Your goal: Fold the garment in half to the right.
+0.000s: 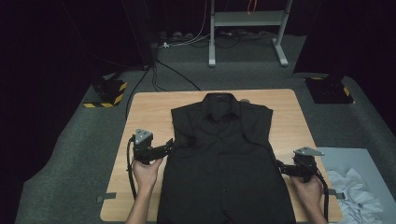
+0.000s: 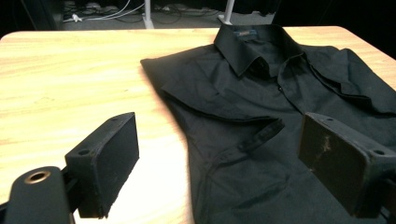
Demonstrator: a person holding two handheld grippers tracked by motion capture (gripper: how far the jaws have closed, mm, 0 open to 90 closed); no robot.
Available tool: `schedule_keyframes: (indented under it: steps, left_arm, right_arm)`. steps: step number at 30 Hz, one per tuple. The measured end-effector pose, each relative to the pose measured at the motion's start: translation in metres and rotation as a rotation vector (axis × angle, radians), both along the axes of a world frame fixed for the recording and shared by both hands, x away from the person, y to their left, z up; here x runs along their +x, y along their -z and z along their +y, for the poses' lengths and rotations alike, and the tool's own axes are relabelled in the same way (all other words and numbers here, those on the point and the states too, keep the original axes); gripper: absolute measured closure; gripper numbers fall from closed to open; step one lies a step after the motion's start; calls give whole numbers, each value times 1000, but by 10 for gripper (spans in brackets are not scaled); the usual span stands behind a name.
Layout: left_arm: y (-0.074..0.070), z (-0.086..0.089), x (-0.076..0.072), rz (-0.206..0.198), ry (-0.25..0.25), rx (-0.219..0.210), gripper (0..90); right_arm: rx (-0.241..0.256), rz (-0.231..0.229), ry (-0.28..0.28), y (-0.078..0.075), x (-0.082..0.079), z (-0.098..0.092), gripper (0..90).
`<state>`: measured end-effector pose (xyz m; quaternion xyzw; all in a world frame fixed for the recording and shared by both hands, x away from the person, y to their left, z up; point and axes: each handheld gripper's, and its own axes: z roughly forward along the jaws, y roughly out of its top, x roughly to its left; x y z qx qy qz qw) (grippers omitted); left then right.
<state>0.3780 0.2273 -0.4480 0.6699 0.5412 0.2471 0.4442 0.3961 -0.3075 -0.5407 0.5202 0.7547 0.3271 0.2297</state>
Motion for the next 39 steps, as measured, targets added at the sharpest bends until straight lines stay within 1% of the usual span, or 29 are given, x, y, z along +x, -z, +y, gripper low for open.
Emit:
schedule_keyframes:
  steps: [7, 10, 13, 15, 21, 25, 27, 32, 39]
  left_arm:
    - [10, 5, -7, 11, -23, -13, 131]
    - [16, 7, -10, 20, -31, -8, 131]
    - [21, 10, -12, 31, -42, -14, 130]
    - [25, 11, -14, 38, -50, -6, 130]
    - [36, 15, -16, 61, -70, -6, 129]
    - [43, 16, -18, 65, -87, 8, 134]
    - [46, 16, -18, 65, -94, 27, 135]
    - [56, 17, -18, 92, -115, 66, 137]
    - [70, 20, -18, 124, -142, 97, 142]
  right_arm:
    - [0, 0, 0, 0, 0, 0, 136]
    - [0, 0, 0, 0, 0, 0, 136]
    - [0, 0, 0, 0, 0, 0, 136]
    - [0, 0, 0, 0, 0, 0, 136]
    - [0, 1, 0, 0, 0, 0, 135]
    - [0, 0, 0, 0, 0, 0, 135]
    - [0, 0, 0, 0, 0, 0, 135]
    - [0, 0, 0, 0, 0, 0, 136]
    - [0, 0, 0, 0, 0, 0, 135]
